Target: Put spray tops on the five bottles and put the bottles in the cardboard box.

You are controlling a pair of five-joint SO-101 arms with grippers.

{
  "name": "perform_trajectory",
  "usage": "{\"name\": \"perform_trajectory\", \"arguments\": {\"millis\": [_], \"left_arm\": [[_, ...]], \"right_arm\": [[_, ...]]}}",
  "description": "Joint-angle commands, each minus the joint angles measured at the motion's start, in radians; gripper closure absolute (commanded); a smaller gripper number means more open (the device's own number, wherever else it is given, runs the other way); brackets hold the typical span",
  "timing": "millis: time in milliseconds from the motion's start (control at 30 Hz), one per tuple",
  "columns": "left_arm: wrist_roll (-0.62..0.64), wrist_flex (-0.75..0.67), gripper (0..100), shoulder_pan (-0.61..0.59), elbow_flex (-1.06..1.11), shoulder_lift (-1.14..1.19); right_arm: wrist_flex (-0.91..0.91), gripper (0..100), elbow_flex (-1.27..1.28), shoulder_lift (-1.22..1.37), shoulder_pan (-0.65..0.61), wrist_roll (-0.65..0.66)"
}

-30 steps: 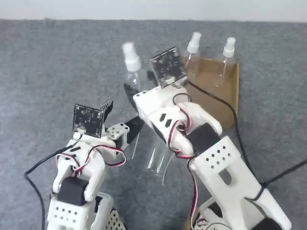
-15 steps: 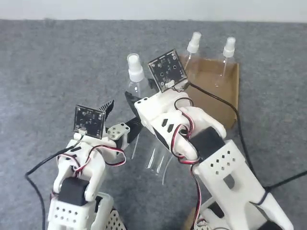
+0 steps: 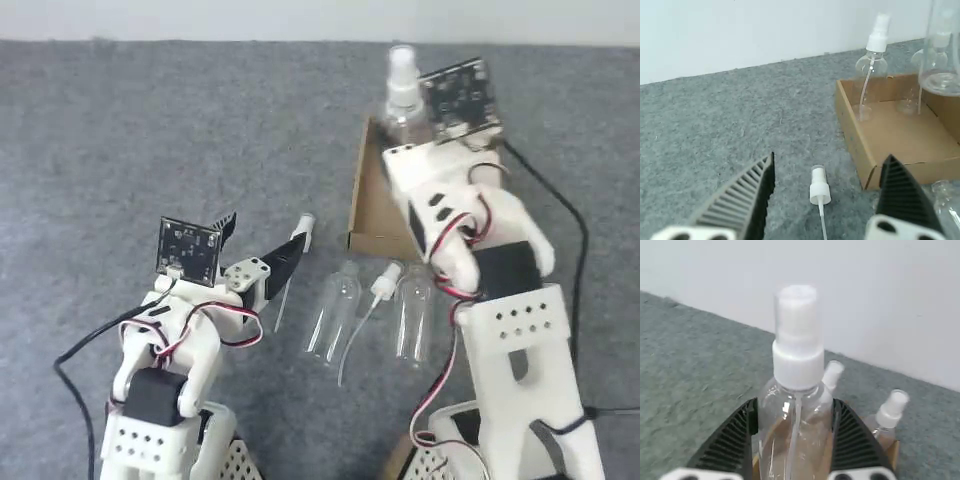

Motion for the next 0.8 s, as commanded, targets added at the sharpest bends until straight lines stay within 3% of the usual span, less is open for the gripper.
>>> {"name": "perform_trajectory", "arguments": {"millis": [0,333,767], "left_arm": [[-0.002,-0.028,69,-0.003,-0.007,-0.014],[-0.002,-0.028,69,-0.003,-0.007,-0.008],[-0.002,-0.034,69,-0.002,0.008,-0.012]], "right_arm": [[-0.154,99.2,0.104,-0.058,0.059,0.028],[-0.687,99.2,0.494,-0.019,0.058,0.018],[-1.007,99.2,0.417,0.43,0.064,-0.083]]}}
